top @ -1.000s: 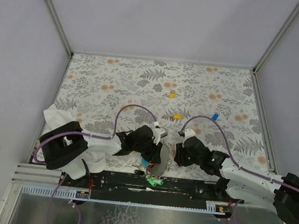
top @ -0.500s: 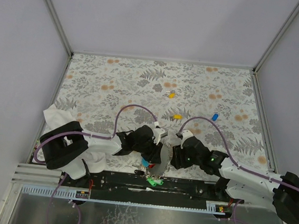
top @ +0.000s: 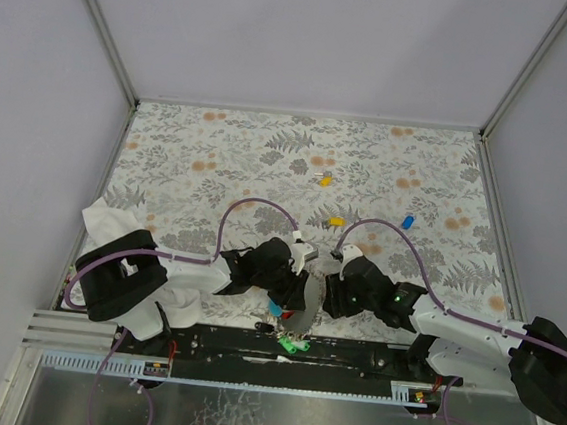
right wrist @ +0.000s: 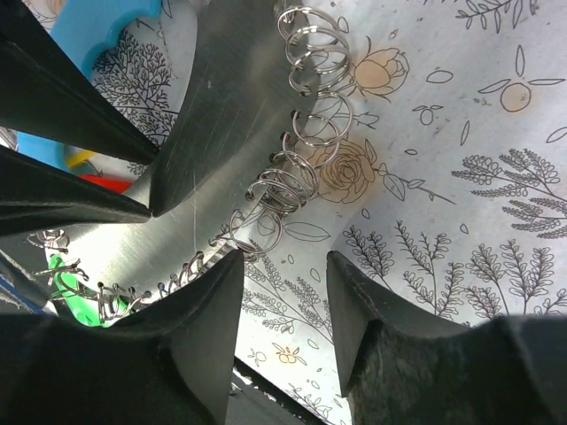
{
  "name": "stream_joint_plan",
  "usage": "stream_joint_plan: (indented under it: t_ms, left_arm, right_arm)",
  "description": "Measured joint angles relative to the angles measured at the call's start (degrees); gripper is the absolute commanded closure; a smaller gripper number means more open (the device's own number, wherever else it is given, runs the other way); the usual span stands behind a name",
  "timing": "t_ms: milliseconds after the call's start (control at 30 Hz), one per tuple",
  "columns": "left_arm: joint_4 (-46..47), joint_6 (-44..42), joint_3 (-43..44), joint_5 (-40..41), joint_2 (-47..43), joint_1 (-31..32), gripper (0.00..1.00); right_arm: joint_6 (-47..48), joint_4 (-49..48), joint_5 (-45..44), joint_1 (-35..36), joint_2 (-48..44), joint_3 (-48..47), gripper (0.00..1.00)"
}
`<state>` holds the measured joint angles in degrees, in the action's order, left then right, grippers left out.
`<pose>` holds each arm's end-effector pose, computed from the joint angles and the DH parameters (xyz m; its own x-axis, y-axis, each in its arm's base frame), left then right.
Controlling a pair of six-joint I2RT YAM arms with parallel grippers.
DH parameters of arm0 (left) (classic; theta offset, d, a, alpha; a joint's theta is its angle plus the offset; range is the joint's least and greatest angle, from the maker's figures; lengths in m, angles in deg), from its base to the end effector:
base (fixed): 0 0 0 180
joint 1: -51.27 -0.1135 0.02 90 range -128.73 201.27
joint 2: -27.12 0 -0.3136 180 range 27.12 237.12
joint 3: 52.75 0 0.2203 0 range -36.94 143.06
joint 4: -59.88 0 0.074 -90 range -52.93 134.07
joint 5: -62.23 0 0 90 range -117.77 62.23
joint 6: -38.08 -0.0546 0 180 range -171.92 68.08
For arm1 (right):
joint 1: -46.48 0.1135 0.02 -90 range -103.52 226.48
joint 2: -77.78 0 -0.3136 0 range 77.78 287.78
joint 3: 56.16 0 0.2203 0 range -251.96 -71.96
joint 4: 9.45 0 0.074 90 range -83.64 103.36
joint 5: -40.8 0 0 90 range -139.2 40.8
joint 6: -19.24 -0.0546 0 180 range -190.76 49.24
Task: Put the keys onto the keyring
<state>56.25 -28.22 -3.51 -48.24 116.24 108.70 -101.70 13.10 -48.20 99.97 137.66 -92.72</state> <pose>0.1320 -0.2420 0.1996 -0.7116 0.4145 -0.5673 0.6990 0.4993 -0.5120 0.0911 0.1247 0.2052 -0.7832 -0.1940 -0.5908 -0.4759 0.7985 0.3687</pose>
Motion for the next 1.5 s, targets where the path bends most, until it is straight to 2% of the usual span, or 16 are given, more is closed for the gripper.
stream_joint_plan:
  t_ms: [500,867,1000,1233,1500]
  left_arm:
    - [-0.02,-0.5,0.0,-0.42,0.02,0.0,0.69]
    - [-0.2,-0.66,0.0,-1.44,0.09,0.0,0.7]
    - [-0.2,-0.66,0.0,-1.46,0.09,0.0,0.7]
    - [-0.2,-0.61,0.0,-1.42,0.09,0.0,0.7]
    - [-0.2,-0.61,0.0,-1.42,0.09,0.0,0.7]
  right_arm:
    - [-0.57,1.07,-4.26,0.04,-0.55,-0.52,0.61]
    - [0.02,0.59,-6.8,0.02,2.97,-2.12,0.61]
    - [0.11,1.84,-7.65,0.04,1.31,-2.64,0.61]
    - [-0.83,4.85,-4.72,0.04,-6.45,-2.64,0.69]
    - [-3.65,3.87,0.74,0.07,-4.44,-0.15,0.72]
